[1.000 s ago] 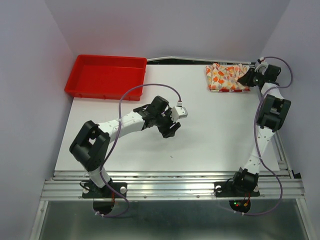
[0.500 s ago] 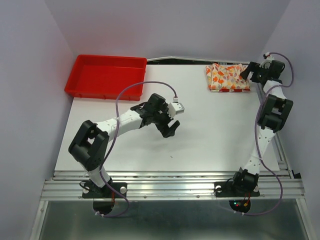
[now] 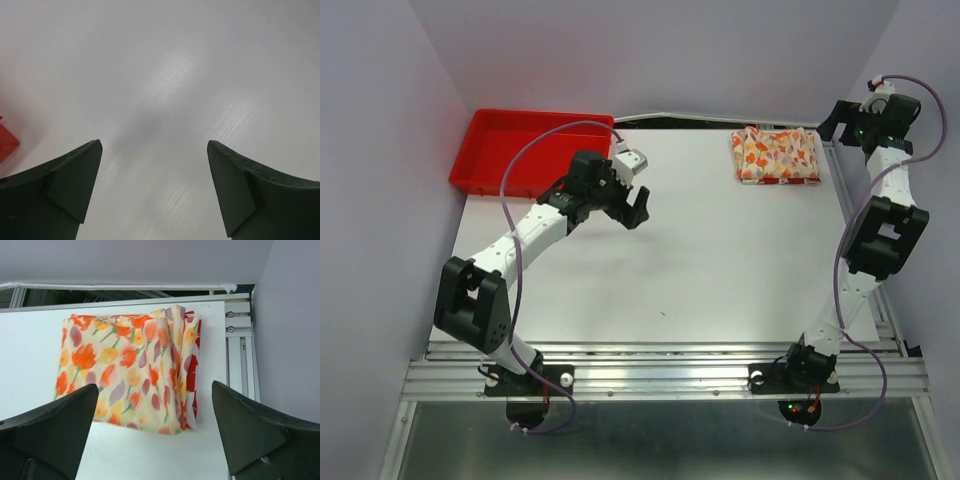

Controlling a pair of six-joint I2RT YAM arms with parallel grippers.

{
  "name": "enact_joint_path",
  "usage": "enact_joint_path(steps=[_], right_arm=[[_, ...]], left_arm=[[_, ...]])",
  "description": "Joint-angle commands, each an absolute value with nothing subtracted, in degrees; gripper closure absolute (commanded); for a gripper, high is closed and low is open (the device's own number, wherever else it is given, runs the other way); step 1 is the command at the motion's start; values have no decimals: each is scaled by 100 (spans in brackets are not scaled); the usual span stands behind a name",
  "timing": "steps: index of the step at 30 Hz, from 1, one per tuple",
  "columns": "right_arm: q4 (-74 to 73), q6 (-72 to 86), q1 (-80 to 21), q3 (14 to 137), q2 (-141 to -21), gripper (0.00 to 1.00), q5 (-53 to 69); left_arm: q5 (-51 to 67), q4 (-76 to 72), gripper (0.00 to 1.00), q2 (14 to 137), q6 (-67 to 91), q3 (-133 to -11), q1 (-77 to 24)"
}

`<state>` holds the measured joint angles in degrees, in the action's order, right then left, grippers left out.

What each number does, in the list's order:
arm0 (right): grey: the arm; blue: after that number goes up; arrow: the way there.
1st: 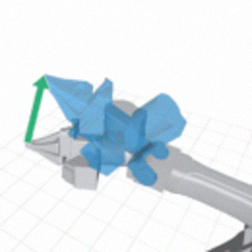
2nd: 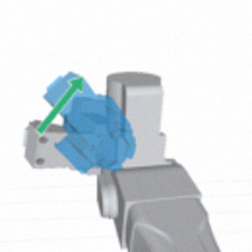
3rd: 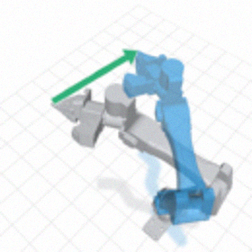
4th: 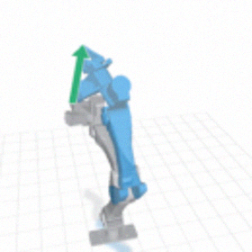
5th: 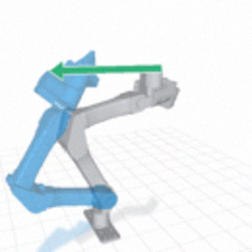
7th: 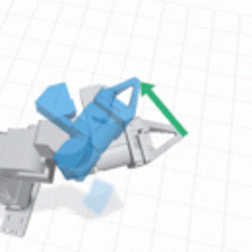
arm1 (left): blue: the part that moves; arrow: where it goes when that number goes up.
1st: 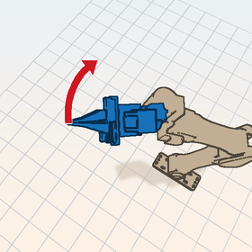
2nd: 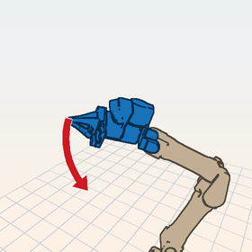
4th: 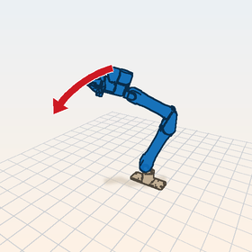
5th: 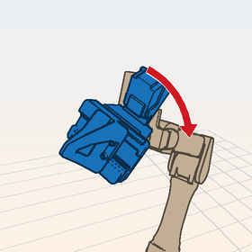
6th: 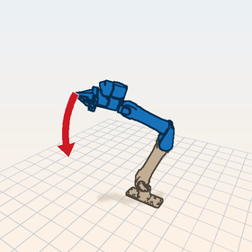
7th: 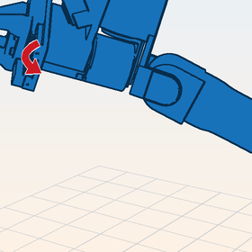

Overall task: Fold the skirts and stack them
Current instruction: Neatly place the folded skirt to the corner

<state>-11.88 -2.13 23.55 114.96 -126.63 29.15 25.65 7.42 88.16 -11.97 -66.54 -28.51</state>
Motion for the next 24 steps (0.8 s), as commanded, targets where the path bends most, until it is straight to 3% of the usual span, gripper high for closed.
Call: enact_joint_path(steps=[1, 6, 13, 24], right_arm=[[-2282, -711, 2163, 11286, -11524, 0, 3190], [-3163, -756, 1523, 9902, -10033, 0, 3208], [-2901, -142, 318, 7335, -8265, 0, 3050], [-1943, 255, -352, 4580, -7164, 0, 2988]], left_arm=[[2540, 668, 1, 8517, -967, -7399, -2322], [2329, 940, 1, 8508, -1141, -7664, -1995], [2189, 748, 1, 8095, -1213, -6744, -1934], [1574, 598, 1, 7181, -1898, -5072, -1925]])
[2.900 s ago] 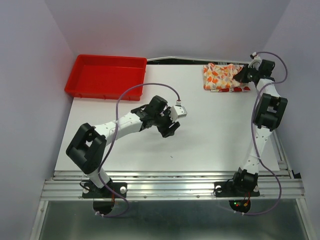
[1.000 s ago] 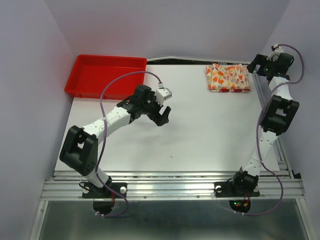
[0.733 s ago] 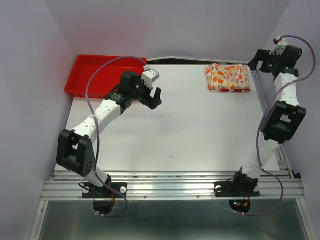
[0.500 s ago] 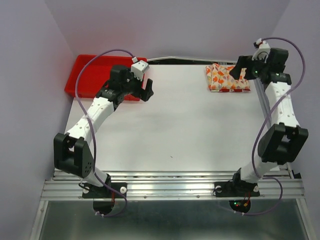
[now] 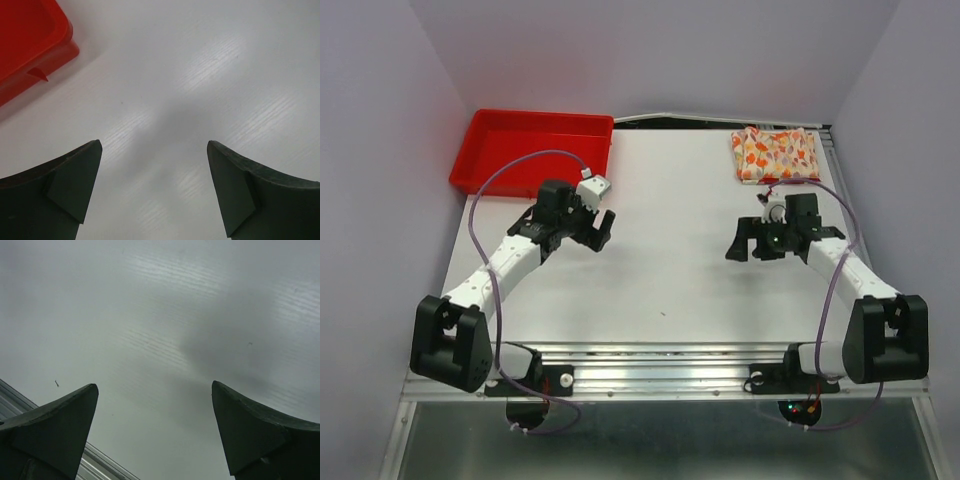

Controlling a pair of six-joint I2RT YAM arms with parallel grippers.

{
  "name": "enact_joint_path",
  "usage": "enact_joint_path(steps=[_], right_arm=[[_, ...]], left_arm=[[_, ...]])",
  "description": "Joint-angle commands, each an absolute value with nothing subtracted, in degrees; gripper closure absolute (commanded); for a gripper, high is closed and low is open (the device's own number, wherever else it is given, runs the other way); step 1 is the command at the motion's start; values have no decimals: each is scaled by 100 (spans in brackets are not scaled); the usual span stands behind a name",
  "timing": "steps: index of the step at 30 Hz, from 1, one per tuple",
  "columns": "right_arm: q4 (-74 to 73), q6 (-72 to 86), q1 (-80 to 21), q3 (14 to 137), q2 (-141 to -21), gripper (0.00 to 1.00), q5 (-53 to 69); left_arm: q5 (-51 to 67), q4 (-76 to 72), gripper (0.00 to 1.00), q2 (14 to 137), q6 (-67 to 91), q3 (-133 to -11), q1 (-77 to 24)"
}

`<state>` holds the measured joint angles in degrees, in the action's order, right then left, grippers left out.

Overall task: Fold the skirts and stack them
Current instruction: Neatly place the folded skirt to the corner

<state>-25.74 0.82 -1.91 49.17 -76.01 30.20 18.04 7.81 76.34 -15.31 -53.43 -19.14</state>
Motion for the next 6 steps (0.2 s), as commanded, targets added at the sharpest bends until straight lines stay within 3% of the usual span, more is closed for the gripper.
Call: enact_joint_path(steps=[1, 6], right_arm=[[-1890, 272, -352, 4501, -7102, 0, 2962], [-1969, 246, -352, 4500, -6961, 0, 2979]], left_arm=[[1582, 598, 1, 7137, -1916, -5002, -1925], [1521, 668, 1, 7093, -1872, -4869, -1925]])
